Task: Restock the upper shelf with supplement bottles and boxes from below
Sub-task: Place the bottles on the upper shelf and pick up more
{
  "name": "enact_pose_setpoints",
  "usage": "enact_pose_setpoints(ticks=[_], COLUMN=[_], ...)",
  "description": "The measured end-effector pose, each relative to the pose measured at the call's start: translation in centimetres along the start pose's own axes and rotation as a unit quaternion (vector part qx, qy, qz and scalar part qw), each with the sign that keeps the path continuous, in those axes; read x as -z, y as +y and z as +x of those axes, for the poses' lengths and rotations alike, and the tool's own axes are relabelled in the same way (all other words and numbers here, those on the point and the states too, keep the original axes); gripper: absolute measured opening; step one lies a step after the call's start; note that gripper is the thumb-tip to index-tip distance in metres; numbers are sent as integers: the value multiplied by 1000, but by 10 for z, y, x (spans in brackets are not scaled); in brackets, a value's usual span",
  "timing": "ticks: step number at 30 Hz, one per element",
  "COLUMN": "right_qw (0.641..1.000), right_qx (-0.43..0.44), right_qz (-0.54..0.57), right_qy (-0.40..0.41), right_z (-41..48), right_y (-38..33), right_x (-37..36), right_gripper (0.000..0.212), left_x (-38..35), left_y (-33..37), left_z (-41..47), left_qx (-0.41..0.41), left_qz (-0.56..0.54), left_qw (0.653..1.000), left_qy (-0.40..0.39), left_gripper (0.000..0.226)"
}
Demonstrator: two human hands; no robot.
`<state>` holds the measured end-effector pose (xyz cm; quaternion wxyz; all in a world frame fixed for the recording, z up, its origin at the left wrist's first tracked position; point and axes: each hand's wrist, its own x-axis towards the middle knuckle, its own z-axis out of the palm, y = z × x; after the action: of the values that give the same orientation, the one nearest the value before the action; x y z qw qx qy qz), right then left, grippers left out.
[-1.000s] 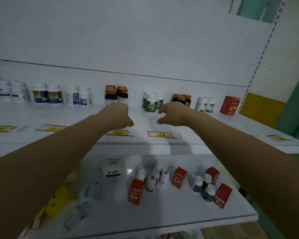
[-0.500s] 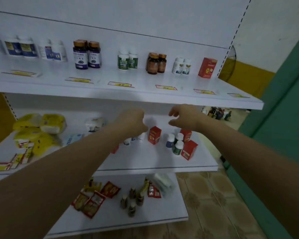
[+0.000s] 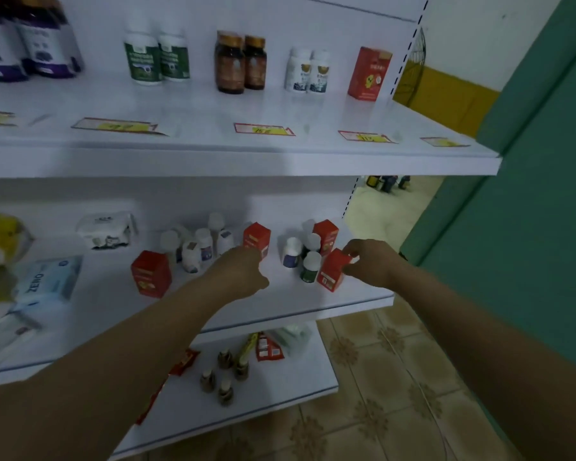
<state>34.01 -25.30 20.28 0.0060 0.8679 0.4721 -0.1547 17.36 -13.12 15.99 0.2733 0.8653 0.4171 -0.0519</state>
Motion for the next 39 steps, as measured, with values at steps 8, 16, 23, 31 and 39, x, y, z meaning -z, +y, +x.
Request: enact_pose_setpoints(ticks=[8, 16, 23, 31, 39], right_qw=[999, 994, 984, 980, 959], right_qx=[4, 83, 162, 186, 154], right_qz=[30, 51, 47, 42, 231], right_qy=[-35, -46, -59, -56, -57], right_z=[77, 188, 271, 295, 267], right_y=[52, 88, 85, 83, 91], right_x=[-20, -38, -77, -106, -61], right_gripper=[34, 32, 56, 47, 48], left_x=[-44, -100, -130, -151, -117], left_y=[24, 50, 67, 69, 46], left_z=[79, 154, 213, 234, 190], left_qx=[7, 73, 82, 80, 135], left_qz=[-35, -70, -151, -193, -361], left_qw=[999, 994, 985, 978, 921], left_qy=[-32, -29, 1, -11, 58], left_gripper=[50, 59, 57, 64, 64])
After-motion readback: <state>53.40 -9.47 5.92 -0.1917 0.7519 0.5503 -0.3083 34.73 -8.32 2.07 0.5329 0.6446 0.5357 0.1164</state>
